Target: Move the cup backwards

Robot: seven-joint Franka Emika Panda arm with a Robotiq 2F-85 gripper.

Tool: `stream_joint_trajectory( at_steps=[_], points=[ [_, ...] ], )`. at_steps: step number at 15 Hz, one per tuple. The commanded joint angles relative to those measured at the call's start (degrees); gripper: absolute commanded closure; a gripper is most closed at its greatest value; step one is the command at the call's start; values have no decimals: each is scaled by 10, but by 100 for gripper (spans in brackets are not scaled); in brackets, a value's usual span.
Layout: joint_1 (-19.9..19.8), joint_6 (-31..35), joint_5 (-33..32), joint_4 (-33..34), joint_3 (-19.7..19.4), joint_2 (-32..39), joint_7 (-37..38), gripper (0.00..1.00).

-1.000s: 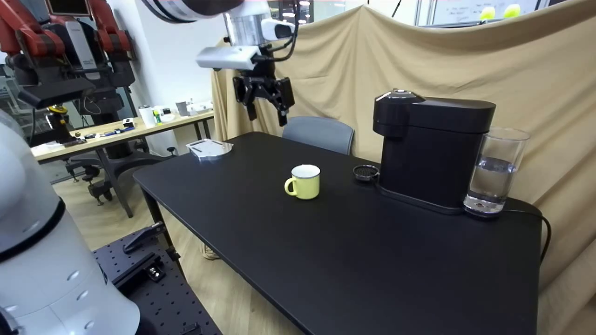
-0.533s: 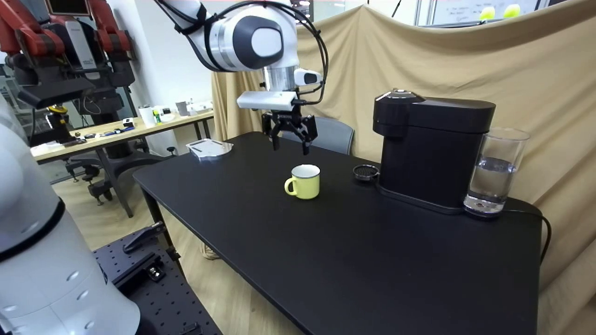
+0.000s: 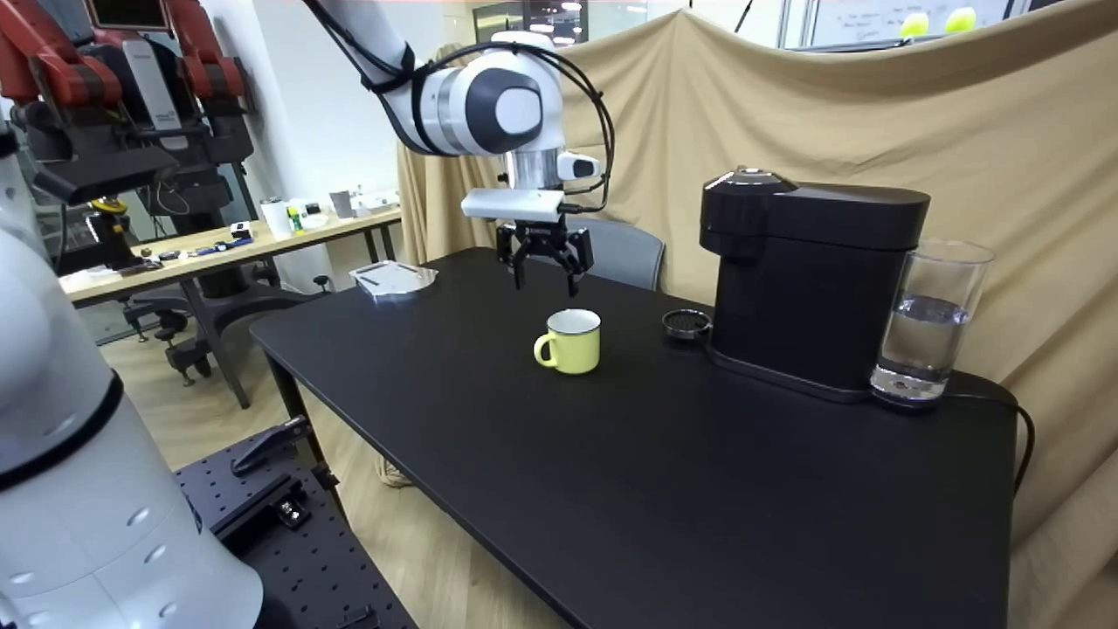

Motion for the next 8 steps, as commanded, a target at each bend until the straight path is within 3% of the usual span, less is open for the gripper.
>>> stream_joint_trajectory(
  at_steps=[1, 5, 8],
  points=[
    [-5, 2, -6, 4, 7, 6, 0, 0],
    [-5, 12, -8, 41, 11, 62, -11, 0],
    [-1, 54, -40, 64, 4, 108, -1, 0]
  ],
)
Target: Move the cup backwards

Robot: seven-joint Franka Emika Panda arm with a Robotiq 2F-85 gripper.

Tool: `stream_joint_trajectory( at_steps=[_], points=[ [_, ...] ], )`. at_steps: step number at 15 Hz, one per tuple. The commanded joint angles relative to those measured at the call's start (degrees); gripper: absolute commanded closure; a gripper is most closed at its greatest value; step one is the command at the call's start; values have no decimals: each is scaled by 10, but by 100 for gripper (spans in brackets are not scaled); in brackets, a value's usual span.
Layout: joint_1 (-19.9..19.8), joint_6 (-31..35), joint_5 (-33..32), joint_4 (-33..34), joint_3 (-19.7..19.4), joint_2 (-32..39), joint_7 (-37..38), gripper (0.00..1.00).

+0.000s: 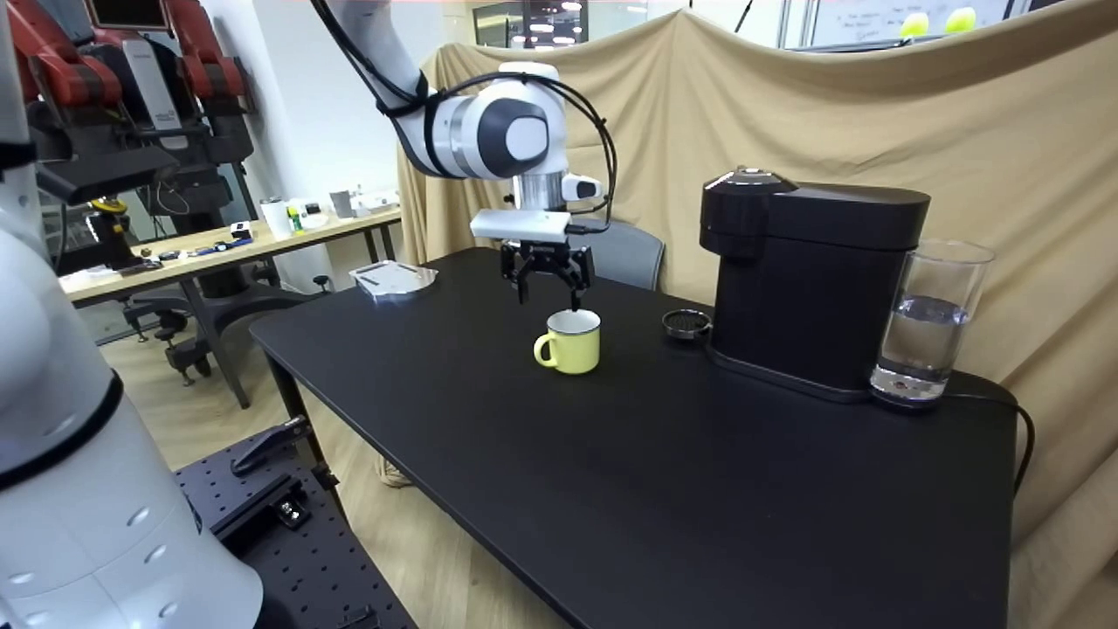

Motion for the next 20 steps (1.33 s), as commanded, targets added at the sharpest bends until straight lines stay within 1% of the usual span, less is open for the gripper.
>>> stream_joint_trajectory(
  at_steps=[1, 4, 10, 11, 12, 13, 14, 20],
  points=[
    [-1, 50, -41, 48, -3, 68, 7, 0],
    [-4, 80, -49, 72, 3, 109, -2, 0],
    [-1, 80, -50, 99, 23, 137, -17, 0],
    [-3, 81, -47, 101, 27, 139, -19, 25],
    [-3, 82, -46, 102, 29, 139, -19, 25],
    [-3, 83, -47, 102, 30, 137, -20, 31],
    [-4, 82, -45, 102, 31, 136, -20, 40],
    [-10, 62, -39, 98, 34, 127, -24, 81]
  ],
)
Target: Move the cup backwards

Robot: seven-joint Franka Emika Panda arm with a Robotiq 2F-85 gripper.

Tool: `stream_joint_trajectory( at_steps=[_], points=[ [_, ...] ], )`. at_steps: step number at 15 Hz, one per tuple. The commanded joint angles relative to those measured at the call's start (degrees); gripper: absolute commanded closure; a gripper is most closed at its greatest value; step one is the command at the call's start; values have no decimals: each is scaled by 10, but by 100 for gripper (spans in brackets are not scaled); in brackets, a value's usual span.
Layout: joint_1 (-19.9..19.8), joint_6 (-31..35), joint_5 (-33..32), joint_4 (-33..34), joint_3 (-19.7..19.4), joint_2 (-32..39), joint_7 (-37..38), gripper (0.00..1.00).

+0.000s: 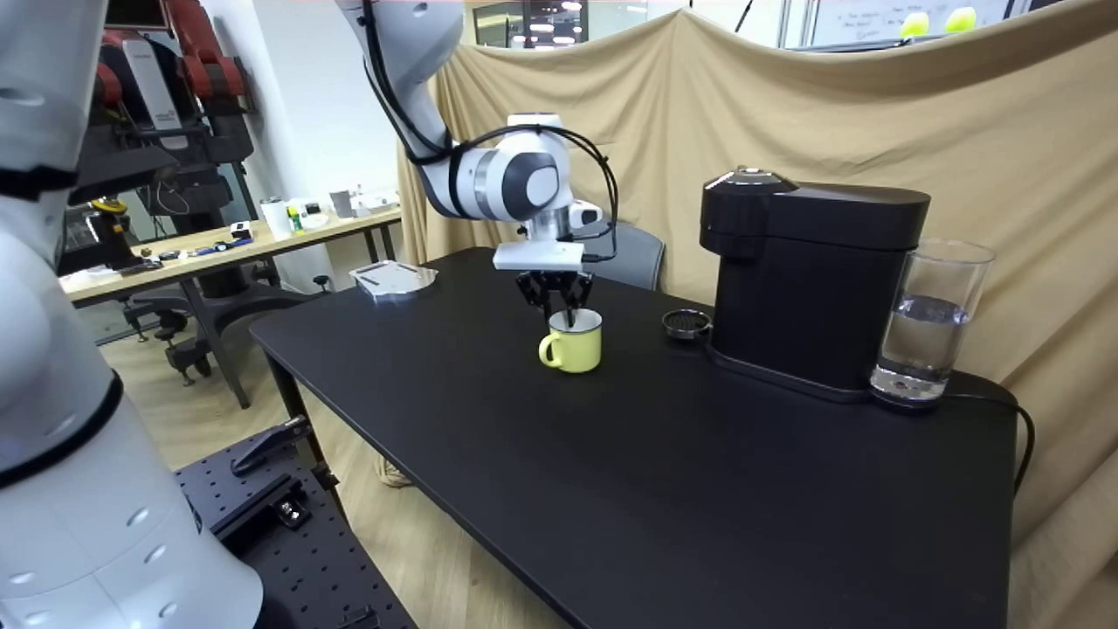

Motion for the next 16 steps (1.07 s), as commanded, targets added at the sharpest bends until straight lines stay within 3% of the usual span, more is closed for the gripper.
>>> stream_joint_trajectory(
  at_steps=[1, 2, 4, 10, 13, 16],
  points=[
    [-9, -25, -1, 8, 7, -5, -4, 88],
    [-9, -29, -1, 8, 7, -6, -4, 95],
    [-9, -41, -1, 9, 6, -7, -3, 100],
    [-9, -83, 0, -8, 10, -38, -14, 97],
    [-3, -103, -2, -46, 13, -74, -11, 97],
    [14, -73, -19, -104, 10, -110, 11, 97]
  ],
)
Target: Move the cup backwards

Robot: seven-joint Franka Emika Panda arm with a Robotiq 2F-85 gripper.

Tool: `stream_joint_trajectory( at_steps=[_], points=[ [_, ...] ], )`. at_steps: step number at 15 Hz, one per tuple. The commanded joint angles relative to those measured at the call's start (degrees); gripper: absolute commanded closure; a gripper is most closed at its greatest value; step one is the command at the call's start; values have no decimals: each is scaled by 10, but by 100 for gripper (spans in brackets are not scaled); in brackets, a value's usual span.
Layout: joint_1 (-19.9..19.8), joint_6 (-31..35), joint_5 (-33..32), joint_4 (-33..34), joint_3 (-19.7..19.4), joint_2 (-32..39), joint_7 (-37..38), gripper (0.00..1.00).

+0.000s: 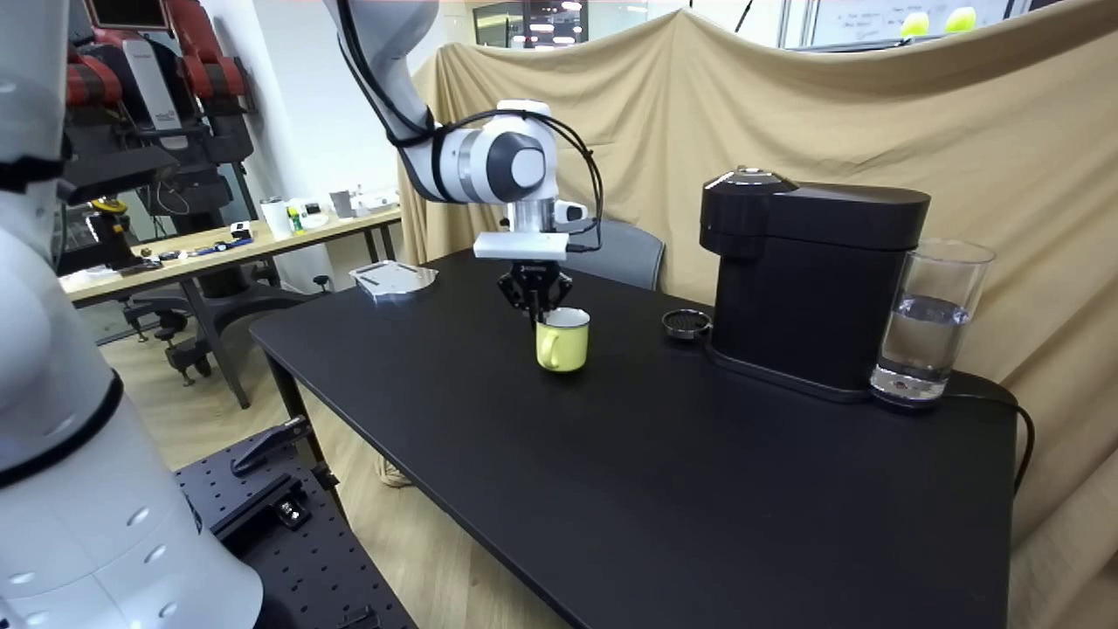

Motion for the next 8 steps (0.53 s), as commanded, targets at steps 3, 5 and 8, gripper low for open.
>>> stream_joint_trajectory(
  at_steps=[3, 5, 8],
  points=[
    [30, 99, -34, -137, -6, -88, 53, 97],
    [43, 177, -49, -186, -15, -103, 92, 97],
    [51, 242, -46, -234, -21, -115, 125, 97]
  ],
)
